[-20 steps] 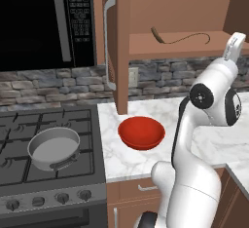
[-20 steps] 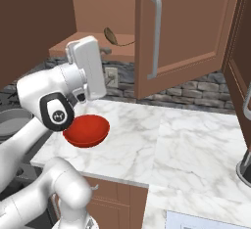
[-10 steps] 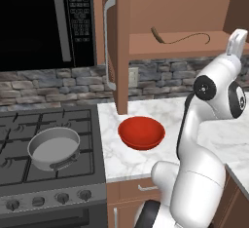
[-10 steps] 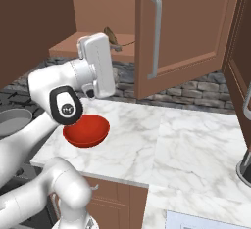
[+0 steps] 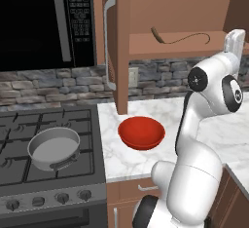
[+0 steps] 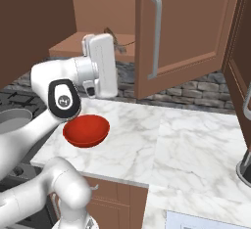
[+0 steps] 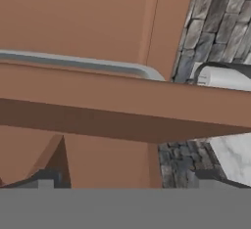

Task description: Open the cabinet and move the ladle to the pot. Then close the cabinet.

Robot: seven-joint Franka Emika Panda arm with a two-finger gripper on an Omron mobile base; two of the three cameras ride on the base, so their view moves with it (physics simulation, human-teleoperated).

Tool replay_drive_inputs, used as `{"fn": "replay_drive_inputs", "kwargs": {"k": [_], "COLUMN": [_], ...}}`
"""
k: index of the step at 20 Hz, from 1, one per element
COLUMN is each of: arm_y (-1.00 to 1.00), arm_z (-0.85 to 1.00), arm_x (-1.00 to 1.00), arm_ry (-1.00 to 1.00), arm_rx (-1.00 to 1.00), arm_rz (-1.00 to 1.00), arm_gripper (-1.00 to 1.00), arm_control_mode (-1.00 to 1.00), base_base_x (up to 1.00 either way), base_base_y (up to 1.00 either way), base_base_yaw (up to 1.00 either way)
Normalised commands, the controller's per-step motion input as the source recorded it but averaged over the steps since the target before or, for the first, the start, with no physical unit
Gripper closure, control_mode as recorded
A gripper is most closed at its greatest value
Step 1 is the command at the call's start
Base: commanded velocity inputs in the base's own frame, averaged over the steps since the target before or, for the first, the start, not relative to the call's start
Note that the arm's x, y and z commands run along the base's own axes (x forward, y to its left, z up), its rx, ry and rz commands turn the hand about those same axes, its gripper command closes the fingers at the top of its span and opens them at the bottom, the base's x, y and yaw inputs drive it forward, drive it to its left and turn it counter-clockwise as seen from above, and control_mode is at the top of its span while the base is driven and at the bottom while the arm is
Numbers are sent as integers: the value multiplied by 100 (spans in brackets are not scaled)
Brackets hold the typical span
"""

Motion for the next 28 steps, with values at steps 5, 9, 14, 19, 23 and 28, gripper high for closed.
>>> {"fn": "replay_drive_inputs", "kwargs": {"k": [5,9,14,19,23,28], "arm_y": [-8,-15,-12,-12,-8,-12], "arm_z": [-36,-31,-24,-28,-31,-29], "arm_x": [4,8,12,17,26,30], "arm_ry": [-6,-7,-9,-11,-10,-11], "arm_rx": [13,16,12,11,10,9], "arm_rz": [-10,-9,-7,-1,0,0], "arm_gripper": [-100,-100,-100,-100,-100,-100], "arm_control_mode": [-100,-100,-100,-100,-100,-100], "base_base_x": [0,0,0,0,0,0], "base_base_y": [0,0,0,0,0,0], "base_base_yaw": [0,0,0,0,0,0]}}
